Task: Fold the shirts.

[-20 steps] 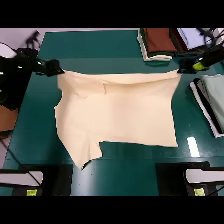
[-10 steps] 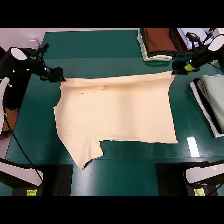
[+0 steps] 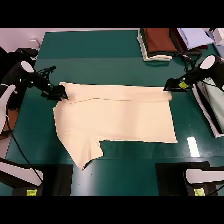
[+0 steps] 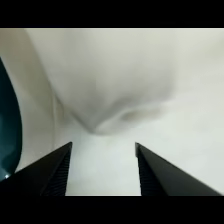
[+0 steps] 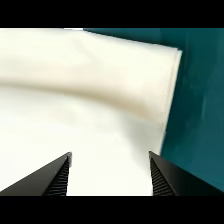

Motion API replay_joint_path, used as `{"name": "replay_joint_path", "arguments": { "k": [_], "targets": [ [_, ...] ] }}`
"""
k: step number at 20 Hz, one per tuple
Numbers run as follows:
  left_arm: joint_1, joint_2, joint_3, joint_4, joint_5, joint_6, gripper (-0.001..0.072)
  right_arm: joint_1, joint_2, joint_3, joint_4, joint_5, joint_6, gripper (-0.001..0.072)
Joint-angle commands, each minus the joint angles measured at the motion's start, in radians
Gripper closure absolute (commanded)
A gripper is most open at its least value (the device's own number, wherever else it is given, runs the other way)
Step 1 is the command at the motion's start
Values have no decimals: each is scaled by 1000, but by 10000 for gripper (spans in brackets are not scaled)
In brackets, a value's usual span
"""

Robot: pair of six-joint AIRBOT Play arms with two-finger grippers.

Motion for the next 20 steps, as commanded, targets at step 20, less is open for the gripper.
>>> {"name": "replay_joint_path", "arguments": {
  "k": [20],
  "targets": [
    [5,802,-1046,-190,191,-84,207,-6,504,-281,99,-28,14,215]
  ]
}}
